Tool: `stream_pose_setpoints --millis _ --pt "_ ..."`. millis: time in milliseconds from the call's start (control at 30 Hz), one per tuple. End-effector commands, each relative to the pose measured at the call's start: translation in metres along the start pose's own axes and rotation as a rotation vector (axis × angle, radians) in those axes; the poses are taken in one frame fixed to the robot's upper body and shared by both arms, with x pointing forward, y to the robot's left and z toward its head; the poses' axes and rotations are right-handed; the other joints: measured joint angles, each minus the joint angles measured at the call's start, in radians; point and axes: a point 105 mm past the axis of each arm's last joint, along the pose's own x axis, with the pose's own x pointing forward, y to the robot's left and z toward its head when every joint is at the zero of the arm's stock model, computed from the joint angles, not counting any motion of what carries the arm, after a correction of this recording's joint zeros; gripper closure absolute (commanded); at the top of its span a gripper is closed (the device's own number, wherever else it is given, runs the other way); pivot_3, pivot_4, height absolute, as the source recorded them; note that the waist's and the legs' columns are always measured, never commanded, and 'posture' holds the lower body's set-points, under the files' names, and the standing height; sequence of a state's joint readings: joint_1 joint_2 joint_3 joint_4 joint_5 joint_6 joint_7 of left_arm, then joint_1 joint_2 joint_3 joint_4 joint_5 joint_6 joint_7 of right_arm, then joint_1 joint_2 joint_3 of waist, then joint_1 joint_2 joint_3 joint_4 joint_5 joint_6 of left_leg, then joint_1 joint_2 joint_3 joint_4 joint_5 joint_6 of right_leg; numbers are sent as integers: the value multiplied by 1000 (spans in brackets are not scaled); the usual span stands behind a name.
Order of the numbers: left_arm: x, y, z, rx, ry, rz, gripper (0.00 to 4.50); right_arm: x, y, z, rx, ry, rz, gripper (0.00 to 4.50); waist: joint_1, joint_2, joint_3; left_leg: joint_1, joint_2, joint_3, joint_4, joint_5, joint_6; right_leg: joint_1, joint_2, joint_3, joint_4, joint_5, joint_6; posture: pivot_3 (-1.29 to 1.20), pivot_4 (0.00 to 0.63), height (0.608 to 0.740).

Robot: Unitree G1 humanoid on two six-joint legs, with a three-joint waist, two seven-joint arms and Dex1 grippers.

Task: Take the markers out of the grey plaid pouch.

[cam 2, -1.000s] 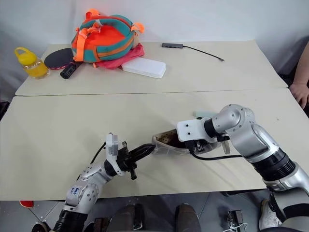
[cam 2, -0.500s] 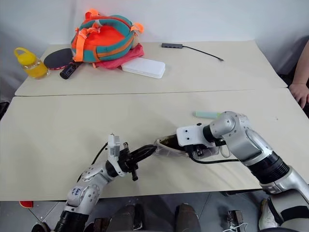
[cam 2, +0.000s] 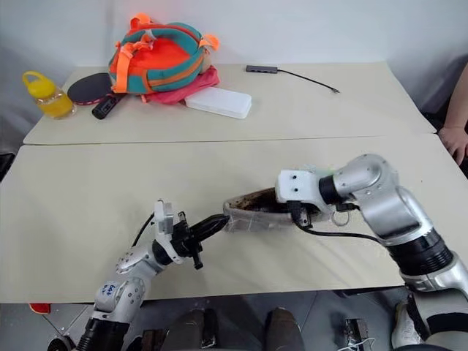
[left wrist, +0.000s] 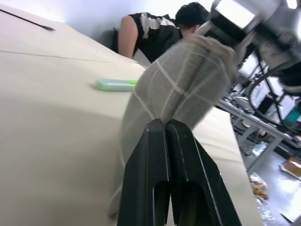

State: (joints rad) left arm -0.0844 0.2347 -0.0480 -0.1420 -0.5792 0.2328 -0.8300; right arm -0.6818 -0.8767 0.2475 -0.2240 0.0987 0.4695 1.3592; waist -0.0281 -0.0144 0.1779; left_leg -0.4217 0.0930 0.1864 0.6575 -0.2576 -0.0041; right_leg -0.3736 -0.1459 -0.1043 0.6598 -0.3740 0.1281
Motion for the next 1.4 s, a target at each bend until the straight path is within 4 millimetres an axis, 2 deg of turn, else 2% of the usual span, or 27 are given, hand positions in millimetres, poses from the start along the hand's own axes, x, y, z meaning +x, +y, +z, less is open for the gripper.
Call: stream_pose_setpoints --millis 33,100,300,433,533,667,733,800,867,933,1000,1067,1133,1200,1300,1333,1400 --pt "-1 5 6 40 -12 17 4500 -18 -1 13 4 -71 -28 3976 0 0 0 0 0 0 0 0 0 0 0 0 0 0 0 0 150 740" --pt "0 6 8 47 -15 17 4500 -21 -8 25 9 -147 -65 3976 0 0 0 0 0 0 0 0 0 0 0 0 0 0 0 0 150 740" --pt "8 11 23 117 -53 21 4500 -23 -28 83 -32 -458 -144 3976 -6 0 0 0 1 0 0 0 0 -1 1 0 2 0 0 0 150 740" --pt "7 19 37 190 -72 54 4500 -33 -45 104 -76 -552 -252 3976 3 0 0 -1 0 0 0 0 0 -1 0 0 1 0 0 0 150 740" --pt "-8 36 55 301 -58 124 4500 -45 -64 112 -114 -569 -360 3976 0 0 0 -2 0 0 0 0 0 -1 0 0 1 0 0 0 150 740" --pt "-41 61 87 421 -57 236 4500 -50 -82 93 -136 -464 -448 3976 -4 0 0 -1 0 1 0 0 0 -2 0 0 2 0 0 0 150 740" --pt "-65 73 108 533 -41 318 4500 -44 -86 65 -182 -312 -475 3976 -3 0 0 -1 0 2 -2 0 0 -2 0 0 1 0 0 0 150 740" --pt "-84 82 126 654 -21 402 4500 -38 -83 47 -161 -263 -465 3976 -3 -1 0 -1 0 3 -3 0 0 -3 0 0 0 0 0 0 150 740" --pt "-95 90 133 826 61 477 4500 -31 -76 29 -176 -189 -437 3976 -2 -1 0 -1 0 3 -5 0 0 -3 0 0 -1 0 0 0 150 740" --pt "-99 94 136 931 100 519 4500 -19 -61 -3 -197 -59 -366 3976 -1 -1 0 -1 -1 4 -7 0 0 -4 0 0 -1 0 0 0 150 740" --pt "-95 92 132 965 106 509 4500 -11 -48 -29 -180 12 -321 3976 3 -2 1 -1 -2 7 -7 0 0 -3 0 -1 -2 0 1 0 150 740" --pt "-89 90 112 994 177 471 4500 -6 -39 -48 -206 78 -297 3976 1 -2 1 -1 -2 12 -7 0 0 -3 -2 -1 -2 0 1 0 150 740" --pt "-86 87 97 993 209 441 4500 -3 -35 -58 -210 101 -290 3976 -3 -2 1 -1 -2 13 -7 0 0 -4 -2 -1 -2 0 1 0 150 740" --pt "-78 80 75 898 205 396 4500 0 -31 -70 -174 113 -295 3976 -11 -2 1 1 -1 14 -7 0 -1 -4 -1 0 -1 0 1 0 150 740" --pt "-71 73 64 823 185 361 4500 1 -31 -76 -114 84 -323 3976 -18 -2 1 1 0 14 -6 0 -1 -4 0 0 0 0 1 0 150 740" --pt "-70 72 62 814 190 351 4026 1 -31 -78 -114 92 -317 3976 -20 -2 1 1 0 14 -5 0 -2 -4 0 0 1 0 1 0 150 740" --pt "-70 70 60 804 191 341 3547 1 -29 -81 -120 109 -298 3976 -22 -2 1 1 1 14 -5 1 -2 -4 0 0 1 0 1 0 150 740"
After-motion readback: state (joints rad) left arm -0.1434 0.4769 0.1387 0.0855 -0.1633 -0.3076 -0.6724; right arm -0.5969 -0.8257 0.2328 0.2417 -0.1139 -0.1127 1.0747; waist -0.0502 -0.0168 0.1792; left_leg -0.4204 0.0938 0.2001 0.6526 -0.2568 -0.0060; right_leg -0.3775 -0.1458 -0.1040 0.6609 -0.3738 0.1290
